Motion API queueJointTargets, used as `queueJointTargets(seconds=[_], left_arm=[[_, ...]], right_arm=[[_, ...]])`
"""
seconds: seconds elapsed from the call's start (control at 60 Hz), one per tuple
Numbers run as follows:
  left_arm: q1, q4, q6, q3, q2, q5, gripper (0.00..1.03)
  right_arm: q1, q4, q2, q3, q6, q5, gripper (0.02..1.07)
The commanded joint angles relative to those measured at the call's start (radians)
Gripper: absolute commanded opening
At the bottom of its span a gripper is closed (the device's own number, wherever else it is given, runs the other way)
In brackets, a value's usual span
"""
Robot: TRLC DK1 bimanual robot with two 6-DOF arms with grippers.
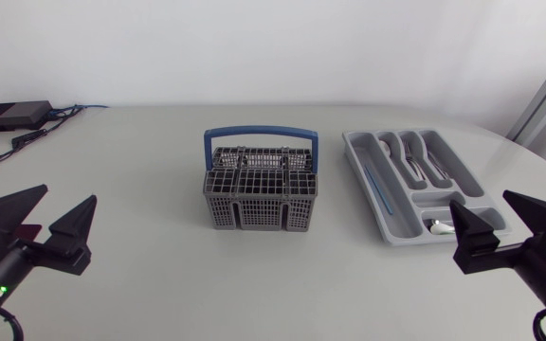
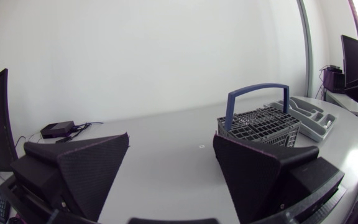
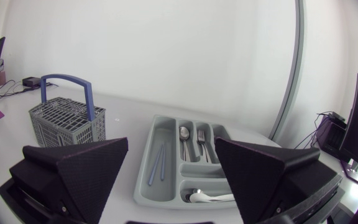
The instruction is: Unload the cutlery basket into the drawer organizer.
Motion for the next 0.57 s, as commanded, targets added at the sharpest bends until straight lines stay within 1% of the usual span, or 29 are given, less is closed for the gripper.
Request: queueJointTargets(seconds=[0.0,0.3,0.55], left_arm=[[0.011,0.022,-0.053,-0.055,-0.045,-0.021,1.00],[0.018,0.060,-0.142,-0.192,-0.195,-0.086,1.00],[0.019,0.061,-0.143,-0.194,-0.197,-0.087,1.00]], right_arm=[[0.011,0.033,-0.042,-0.057,0.058,0.020,1.03],[0.025,0.121,-0.186,-0.200,0.145,0.079,1.03],[0.025,0.122,-0.187,-0.202,0.146,0.080,1.03]])
